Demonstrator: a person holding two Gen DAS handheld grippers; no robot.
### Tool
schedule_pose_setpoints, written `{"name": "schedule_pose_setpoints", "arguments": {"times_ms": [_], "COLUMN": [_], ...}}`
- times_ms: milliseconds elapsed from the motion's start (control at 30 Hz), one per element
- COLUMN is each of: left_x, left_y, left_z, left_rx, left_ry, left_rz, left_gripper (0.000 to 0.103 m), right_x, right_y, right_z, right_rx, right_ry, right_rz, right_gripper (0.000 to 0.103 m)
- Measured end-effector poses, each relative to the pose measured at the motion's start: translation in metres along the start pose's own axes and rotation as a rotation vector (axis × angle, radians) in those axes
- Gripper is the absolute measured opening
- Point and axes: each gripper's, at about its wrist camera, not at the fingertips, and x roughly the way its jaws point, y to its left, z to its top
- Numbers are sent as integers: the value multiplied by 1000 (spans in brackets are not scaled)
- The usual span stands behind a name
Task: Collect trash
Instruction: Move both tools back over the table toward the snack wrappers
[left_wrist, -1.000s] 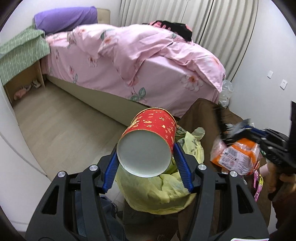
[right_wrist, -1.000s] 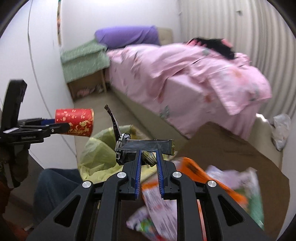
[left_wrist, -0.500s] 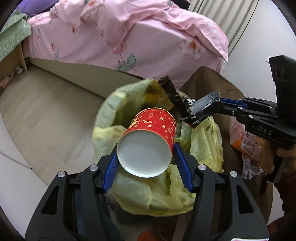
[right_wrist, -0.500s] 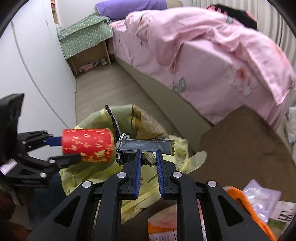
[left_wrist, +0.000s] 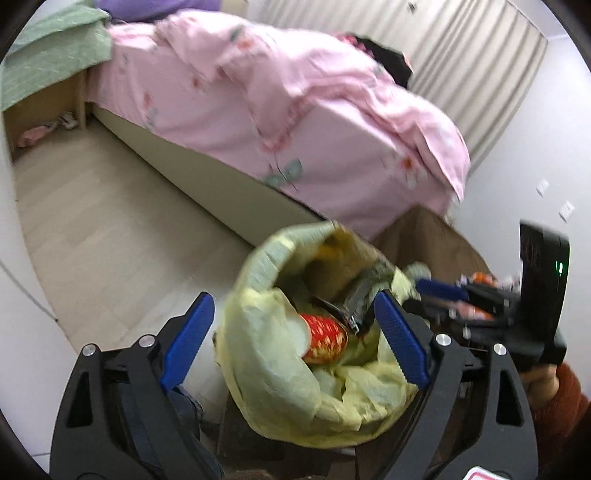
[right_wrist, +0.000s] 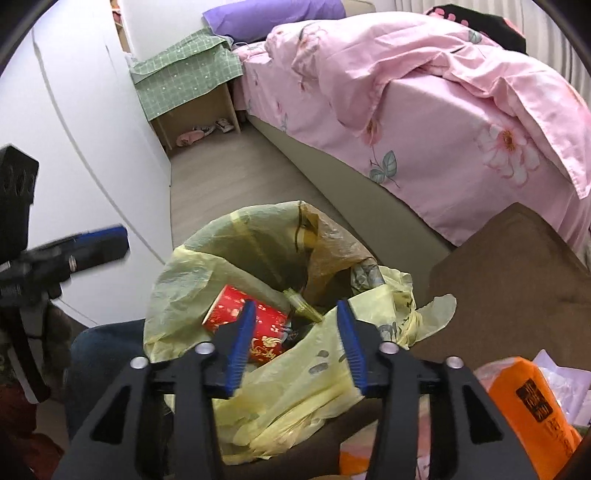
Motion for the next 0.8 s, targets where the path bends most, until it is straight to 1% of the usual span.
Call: {"name": "schedule_pose_setpoints", "arguments": {"times_ms": [100,167,200,267,300,333,400,467,600,667,800], "left_x": [-15,-28,-34,-41,-44,-46,-46,-38,-26,-23,-26], "left_y": [0,-8,-14,-18,-21,-25,-30,-39,-65,-81,-118], "left_z": [2,1,0,-3,-6,-9,-18,-26,-44,-56,-87], "left_rx": [-20,-9,-6,-21,-20,-16,-19,-10,-15,-18,-49], "left_ry": [-52,-109,-136,-147,-156,-161,-148,-94,-39,-30,-50], "left_rz": [16,66,73,63,59,67,55,32,41,23,-12], "left_gripper": [85,85,85,85,85,85,85,85,85,85,85], "right_x": [-18,-42,-51,-70,-84,-93,-114,-131,-164,-176,-198], "right_y": [0,-4,-6,-13,-18,-20,-26,-31,-49,-62,-90], "right_z": [-2,-7,-8,-12,-16,-18,-26,-35,-65,-84,-134], "right_rx": [12,32,33,43,44,42,38,37,74,119,231], "right_ry": [-34,-79,-89,-110,-138,-147,-191,-215,-244,-243,-223], "right_rz": [-8,-32,-43,-50,-66,-85,-110,-145,-206,-234,-291], "right_gripper": [44,45,45,45,45,45,45,45,45,46,46]}}
